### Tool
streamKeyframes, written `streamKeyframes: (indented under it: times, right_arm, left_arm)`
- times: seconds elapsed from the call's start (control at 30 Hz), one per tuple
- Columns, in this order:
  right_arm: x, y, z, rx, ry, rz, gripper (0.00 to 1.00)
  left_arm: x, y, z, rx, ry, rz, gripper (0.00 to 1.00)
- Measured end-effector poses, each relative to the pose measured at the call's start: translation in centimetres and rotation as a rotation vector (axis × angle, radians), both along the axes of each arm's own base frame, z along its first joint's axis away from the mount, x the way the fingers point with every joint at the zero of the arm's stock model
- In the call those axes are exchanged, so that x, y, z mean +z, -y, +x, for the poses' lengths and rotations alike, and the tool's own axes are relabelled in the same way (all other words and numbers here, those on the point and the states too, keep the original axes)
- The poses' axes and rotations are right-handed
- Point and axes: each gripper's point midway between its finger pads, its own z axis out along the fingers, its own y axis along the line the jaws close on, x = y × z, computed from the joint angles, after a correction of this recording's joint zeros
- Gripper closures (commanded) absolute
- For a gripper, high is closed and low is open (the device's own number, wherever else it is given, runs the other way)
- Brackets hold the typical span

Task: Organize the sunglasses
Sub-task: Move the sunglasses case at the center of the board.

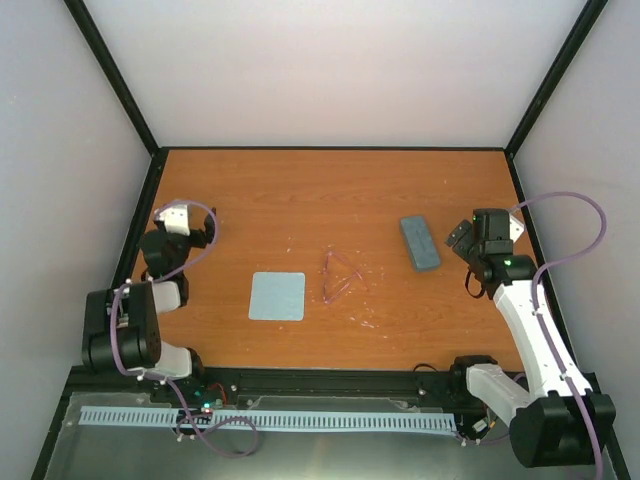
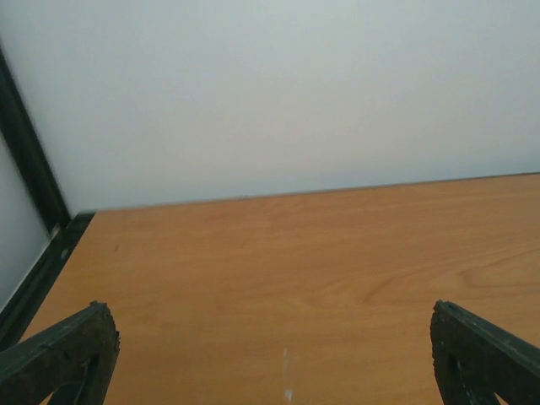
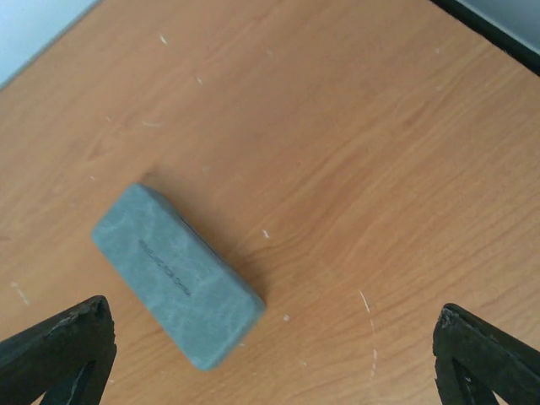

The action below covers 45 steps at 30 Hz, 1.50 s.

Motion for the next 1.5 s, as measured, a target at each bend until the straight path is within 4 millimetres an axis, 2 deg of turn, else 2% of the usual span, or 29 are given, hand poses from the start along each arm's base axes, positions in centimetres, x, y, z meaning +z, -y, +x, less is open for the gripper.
streamKeyframes:
  times: [0.07,0.13,0.3,0.4,0.47,0.53,0.67,0.77,0.9,1.0,1.2,1.5]
  right_arm:
    - [-0.6,0.0,-0.2,0.000,-0.030,-0.001,0.00]
    - [-1.2,-0.2,-0.3,0.024,-0.059,-0.003,0.00]
    - [-2.0,-2.2,0.5,0.173,-0.087,0.015,0.00]
    - [-3.2,-3.2,1.6,0.263,-0.161,0.008,0.00]
    - [-3.9,-3.8,2.6,0.317,-0.210,-0.013,0.01]
    - [-4.4,-4.7,4.1,0.385,-0.254,-0.043,0.10]
    - [-5.3,-5.8,7.0,0.490,-0.307,-0.091,0.07]
    - [-6.2,-6.3,9.1,0.557,-0.348,-0.113,0.08]
    - [-8.0,-7.6,11.3,0.651,-0.407,-0.133,0.17]
    - [-9.6,-8.8,12.7,0.716,-0.448,-0.141,0.18]
    - [-12.4,-9.4,13.2,0.772,-0.542,-0.136,0.16]
    - [-14.4,-9.5,13.4,0.786,-0.627,-0.118,0.18]
  left_arm:
    - [1.9,0.7,0.9,-0.057,0.013,0.013,0.06]
    - [4.7,1.7,1.9,-0.131,0.050,0.030,0.09]
    - [10.7,4.9,4.5,-0.349,0.104,0.086,0.17]
    - [12.1,7.0,5.7,-0.459,0.103,0.133,0.23]
    - [11.5,8.7,5.8,-0.532,0.084,0.168,0.23]
    - [10.4,10.2,5.7,-0.592,0.055,0.193,0.23]
    - [7.5,12.2,5.2,-0.684,-0.024,0.224,0.23]
    - [6.5,12.3,5.5,-0.702,-0.057,0.248,0.23]
    - [5.8,12.1,6.0,-0.708,-0.080,0.273,0.23]
    - [5.4,12.1,6.0,-0.711,-0.096,0.281,0.23]
    - [4.4,11.9,6.2,-0.709,-0.128,0.281,0.23]
    - [3.5,11.8,6.3,-0.710,-0.163,0.278,0.24]
